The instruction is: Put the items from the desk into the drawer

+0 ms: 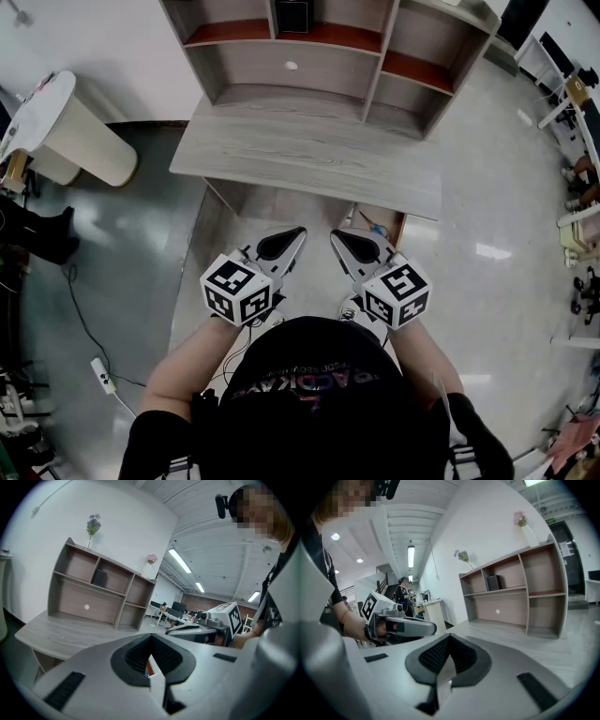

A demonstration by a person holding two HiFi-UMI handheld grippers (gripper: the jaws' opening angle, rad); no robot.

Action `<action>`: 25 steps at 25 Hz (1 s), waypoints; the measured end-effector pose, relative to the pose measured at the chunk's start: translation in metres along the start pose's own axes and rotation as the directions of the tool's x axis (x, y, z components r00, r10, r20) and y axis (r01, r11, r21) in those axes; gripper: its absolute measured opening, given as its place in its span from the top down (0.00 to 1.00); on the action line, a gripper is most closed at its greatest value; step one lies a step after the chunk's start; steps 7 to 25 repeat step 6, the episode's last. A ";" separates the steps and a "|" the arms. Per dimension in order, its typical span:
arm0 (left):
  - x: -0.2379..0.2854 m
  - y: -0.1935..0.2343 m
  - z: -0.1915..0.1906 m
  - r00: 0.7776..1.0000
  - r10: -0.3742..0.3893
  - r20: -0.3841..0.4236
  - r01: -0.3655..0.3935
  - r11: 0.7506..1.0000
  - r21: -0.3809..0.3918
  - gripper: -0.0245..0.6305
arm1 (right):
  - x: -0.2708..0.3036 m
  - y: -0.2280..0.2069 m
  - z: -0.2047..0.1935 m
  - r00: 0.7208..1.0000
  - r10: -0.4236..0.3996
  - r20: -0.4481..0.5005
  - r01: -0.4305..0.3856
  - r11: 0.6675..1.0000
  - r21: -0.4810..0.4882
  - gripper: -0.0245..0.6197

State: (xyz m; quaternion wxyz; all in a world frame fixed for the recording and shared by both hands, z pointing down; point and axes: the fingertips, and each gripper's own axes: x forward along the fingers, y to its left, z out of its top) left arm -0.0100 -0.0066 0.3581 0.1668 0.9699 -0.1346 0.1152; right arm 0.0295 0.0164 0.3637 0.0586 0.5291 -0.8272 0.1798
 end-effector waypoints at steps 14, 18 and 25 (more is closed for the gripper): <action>0.003 -0.003 0.001 1.000 -0.003 0.001 0.003 1.000 0.000 0.96 | -0.005 -0.003 0.001 1.000 -0.005 0.003 0.005 1.000 0.002 0.94; 0.003 -0.003 0.001 1.000 -0.003 0.001 0.003 1.000 0.000 0.96 | -0.005 -0.003 0.001 1.000 -0.005 0.003 0.005 1.000 0.002 0.94; 0.003 -0.003 0.001 1.000 -0.003 0.001 0.003 1.000 0.000 0.96 | -0.005 -0.003 0.001 1.000 -0.005 0.003 0.005 1.000 0.002 0.94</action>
